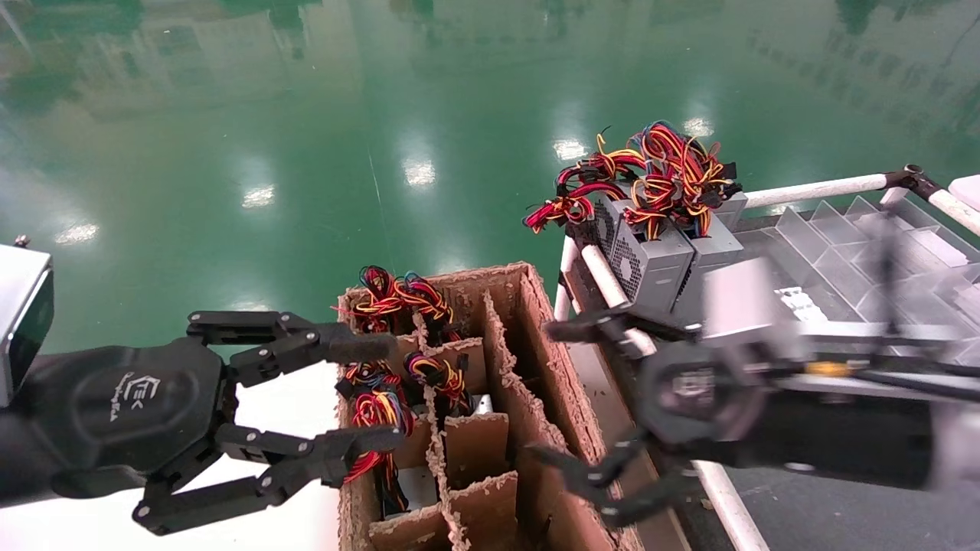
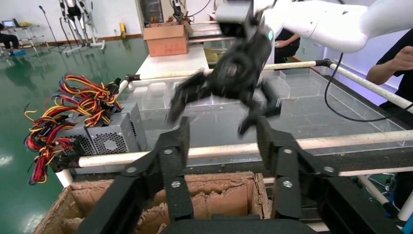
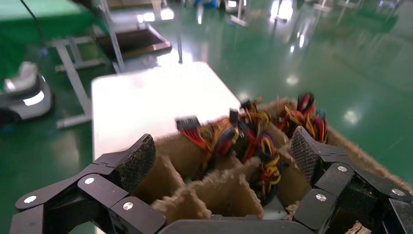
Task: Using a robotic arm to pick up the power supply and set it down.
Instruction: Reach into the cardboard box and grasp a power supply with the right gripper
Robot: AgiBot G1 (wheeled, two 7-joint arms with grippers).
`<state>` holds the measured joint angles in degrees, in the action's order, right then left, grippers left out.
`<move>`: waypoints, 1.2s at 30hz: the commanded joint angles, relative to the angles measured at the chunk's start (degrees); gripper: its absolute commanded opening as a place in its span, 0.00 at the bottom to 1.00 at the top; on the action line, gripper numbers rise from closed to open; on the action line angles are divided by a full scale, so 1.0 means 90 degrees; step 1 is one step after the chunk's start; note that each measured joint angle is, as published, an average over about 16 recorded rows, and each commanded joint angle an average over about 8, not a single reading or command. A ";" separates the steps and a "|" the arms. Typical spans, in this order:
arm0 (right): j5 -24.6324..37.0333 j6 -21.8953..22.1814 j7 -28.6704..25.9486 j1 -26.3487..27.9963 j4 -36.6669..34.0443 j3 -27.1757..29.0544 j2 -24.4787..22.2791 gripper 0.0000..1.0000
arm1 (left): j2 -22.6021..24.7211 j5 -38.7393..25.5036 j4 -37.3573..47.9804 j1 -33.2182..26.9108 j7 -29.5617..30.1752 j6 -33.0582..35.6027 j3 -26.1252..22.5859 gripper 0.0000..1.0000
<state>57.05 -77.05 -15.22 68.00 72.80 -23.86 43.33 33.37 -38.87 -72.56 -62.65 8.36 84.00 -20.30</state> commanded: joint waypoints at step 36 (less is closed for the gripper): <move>0.2419 0.0659 -0.0104 0.1201 -0.1743 -0.1624 0.2669 1.00 | -0.0001 0.0003 0.0004 0.0000 -0.0002 -0.0002 -0.0002 1.00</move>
<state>78.39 -71.09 -15.93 78.57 56.69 -38.15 67.10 33.36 -38.85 -72.52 -62.65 8.34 83.98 -20.32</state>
